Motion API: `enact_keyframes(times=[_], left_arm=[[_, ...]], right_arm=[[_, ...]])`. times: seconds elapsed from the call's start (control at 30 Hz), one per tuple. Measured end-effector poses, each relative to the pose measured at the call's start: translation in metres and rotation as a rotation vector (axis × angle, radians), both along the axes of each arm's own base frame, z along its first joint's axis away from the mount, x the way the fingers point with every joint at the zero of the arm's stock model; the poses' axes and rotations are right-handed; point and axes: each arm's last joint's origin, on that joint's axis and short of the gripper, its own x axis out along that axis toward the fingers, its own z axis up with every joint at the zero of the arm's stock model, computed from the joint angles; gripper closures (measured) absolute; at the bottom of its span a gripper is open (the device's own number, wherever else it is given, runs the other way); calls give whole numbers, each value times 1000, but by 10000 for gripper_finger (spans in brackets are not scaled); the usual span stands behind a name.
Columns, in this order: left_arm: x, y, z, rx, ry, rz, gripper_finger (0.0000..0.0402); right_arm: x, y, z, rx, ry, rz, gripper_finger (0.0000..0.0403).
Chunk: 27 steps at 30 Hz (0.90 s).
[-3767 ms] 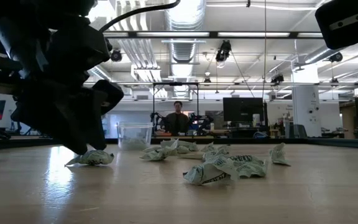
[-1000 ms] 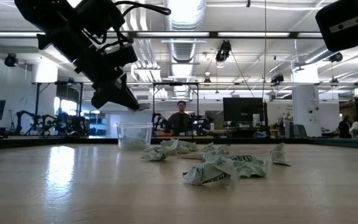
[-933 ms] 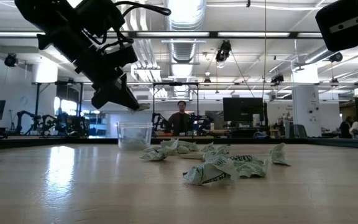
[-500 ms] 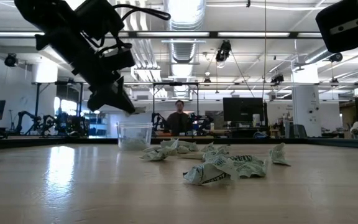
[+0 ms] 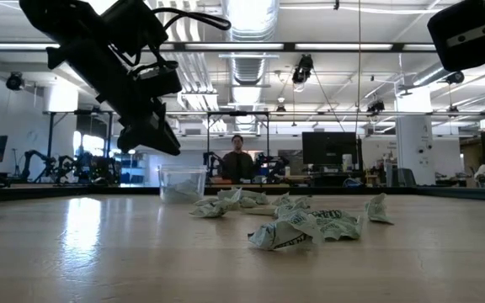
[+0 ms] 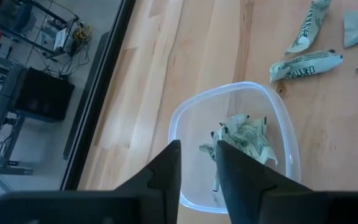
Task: Pick and place Stevia / Truvia into bins
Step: Put the stevia packet into the bottom transparent container
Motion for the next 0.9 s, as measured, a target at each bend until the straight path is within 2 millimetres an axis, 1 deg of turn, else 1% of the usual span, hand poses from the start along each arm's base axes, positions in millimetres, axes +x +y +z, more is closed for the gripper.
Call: enact_keyframes(times=[0.1, 0.23, 0.43, 0.57, 0.8, 0.9], left_arm=[[1, 0, 2, 0, -6, 0, 305], [3, 0, 5, 0, -17, 0, 303], [3, 0, 6, 0, -21, 0, 303], [3, 0, 5, 0, -19, 0, 303], [2, 0, 5, 0, -16, 0, 303], [2, 0, 4, 0, -15, 0, 303]], right_arm=[[1, -2, 1, -46, -33, -24, 346], [7, -9, 2, -123, -78, -92, 346], [23, -31, 0, -93, -46, -166, 346], [35, -43, -10, -69, 15, -174, 346], [56, -57, -32, -42, 104, -177, 346], [64, -62, -39, -30, 140, -181, 336]])
